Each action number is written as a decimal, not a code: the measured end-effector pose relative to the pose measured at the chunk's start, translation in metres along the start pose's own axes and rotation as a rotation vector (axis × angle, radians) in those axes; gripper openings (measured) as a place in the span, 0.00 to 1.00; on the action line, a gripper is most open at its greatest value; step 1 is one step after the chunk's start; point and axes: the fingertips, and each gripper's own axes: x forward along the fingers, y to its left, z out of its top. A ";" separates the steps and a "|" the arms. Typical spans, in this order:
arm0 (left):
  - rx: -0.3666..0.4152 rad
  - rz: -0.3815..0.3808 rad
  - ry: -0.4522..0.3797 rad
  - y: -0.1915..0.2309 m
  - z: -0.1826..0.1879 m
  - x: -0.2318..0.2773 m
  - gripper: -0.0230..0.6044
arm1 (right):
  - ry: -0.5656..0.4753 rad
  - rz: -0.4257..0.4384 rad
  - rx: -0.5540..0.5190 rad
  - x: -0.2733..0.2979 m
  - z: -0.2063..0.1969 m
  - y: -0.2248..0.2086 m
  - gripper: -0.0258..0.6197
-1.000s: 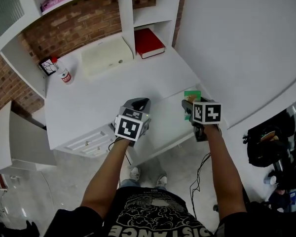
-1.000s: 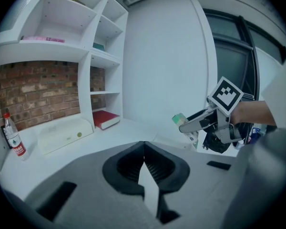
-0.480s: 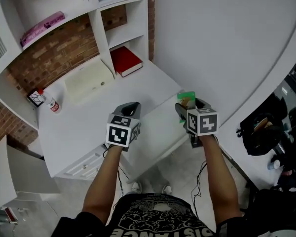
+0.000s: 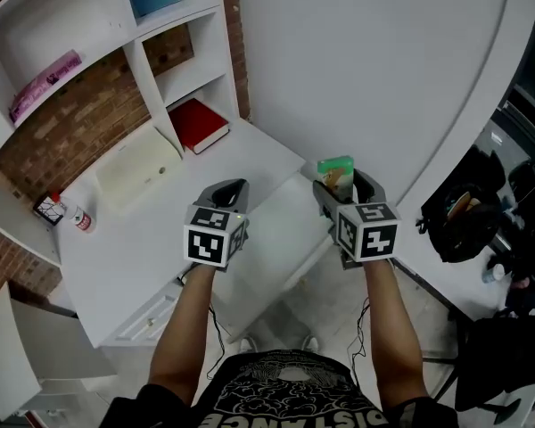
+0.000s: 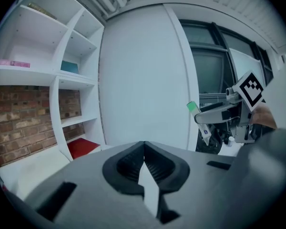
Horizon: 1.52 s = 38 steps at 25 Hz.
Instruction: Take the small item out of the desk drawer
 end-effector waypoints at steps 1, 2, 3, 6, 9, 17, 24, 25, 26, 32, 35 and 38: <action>0.001 -0.001 -0.005 -0.001 0.002 0.001 0.05 | -0.010 -0.011 -0.005 -0.003 0.001 -0.003 0.58; 0.004 -0.003 -0.006 -0.002 0.004 0.003 0.05 | -0.016 -0.022 -0.008 -0.007 0.002 -0.007 0.58; 0.008 -0.007 -0.005 -0.005 0.005 0.004 0.05 | -0.020 -0.032 -0.009 -0.011 0.001 -0.011 0.58; 0.018 -0.015 -0.004 -0.010 0.007 0.007 0.05 | -0.039 -0.056 0.002 -0.020 0.001 -0.022 0.58; 0.026 -0.017 -0.002 -0.011 0.008 0.009 0.05 | -0.054 -0.072 0.008 -0.025 0.002 -0.028 0.58; 0.039 -0.024 0.004 -0.020 0.003 0.010 0.05 | -0.069 -0.077 0.012 -0.031 0.005 -0.028 0.58; 0.035 -0.017 -0.009 -0.022 0.008 0.009 0.05 | -0.068 -0.075 0.000 -0.034 0.006 -0.029 0.58; 0.035 -0.017 -0.009 -0.023 0.008 0.008 0.05 | -0.068 -0.074 0.000 -0.034 0.005 -0.029 0.58; 0.035 -0.016 -0.009 -0.023 0.008 0.008 0.05 | -0.068 -0.073 0.000 -0.034 0.005 -0.029 0.58; 0.037 -0.008 -0.008 -0.021 0.006 0.005 0.05 | -0.070 -0.067 0.000 -0.033 0.005 -0.026 0.58; 0.038 -0.006 -0.010 -0.021 0.006 0.004 0.05 | -0.072 -0.063 0.005 -0.033 0.004 -0.025 0.58; 0.036 -0.005 -0.007 -0.020 0.005 0.003 0.05 | -0.070 -0.062 0.003 -0.032 0.003 -0.024 0.58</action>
